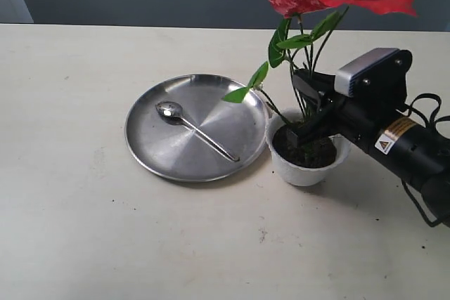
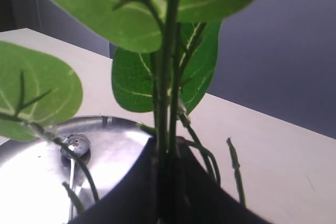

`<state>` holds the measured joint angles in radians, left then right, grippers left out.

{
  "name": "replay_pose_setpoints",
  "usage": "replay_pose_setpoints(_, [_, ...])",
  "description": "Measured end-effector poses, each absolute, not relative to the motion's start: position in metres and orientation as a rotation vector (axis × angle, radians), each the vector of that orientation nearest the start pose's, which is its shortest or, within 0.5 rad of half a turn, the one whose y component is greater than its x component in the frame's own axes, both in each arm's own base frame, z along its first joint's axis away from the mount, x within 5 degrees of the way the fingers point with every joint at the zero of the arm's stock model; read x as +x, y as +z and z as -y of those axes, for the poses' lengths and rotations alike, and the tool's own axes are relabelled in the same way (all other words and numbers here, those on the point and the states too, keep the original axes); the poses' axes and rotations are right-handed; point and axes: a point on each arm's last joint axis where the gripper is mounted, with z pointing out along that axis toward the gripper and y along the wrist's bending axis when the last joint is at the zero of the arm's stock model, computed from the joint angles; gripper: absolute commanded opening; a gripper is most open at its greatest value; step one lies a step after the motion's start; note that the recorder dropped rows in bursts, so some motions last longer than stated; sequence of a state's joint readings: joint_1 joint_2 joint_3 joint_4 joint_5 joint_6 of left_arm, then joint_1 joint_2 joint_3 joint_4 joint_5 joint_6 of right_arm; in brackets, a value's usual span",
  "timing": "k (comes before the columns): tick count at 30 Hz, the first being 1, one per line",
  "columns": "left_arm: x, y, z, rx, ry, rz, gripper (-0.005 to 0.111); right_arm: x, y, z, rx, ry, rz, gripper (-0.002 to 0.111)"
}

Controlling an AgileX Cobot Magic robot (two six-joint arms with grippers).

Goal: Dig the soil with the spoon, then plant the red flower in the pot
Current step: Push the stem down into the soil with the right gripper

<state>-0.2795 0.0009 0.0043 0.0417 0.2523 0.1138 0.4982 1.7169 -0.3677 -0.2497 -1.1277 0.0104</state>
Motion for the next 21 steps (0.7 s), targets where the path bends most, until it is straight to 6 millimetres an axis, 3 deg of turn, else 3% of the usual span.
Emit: replay_pose_setpoints(21, [0.0535, 0.1888, 0.0144, 0.367, -0.083, -1.703, 0.000, 0.2188, 0.1496, -0.1393, -0.650, 0.462, -1.603, -0.001])
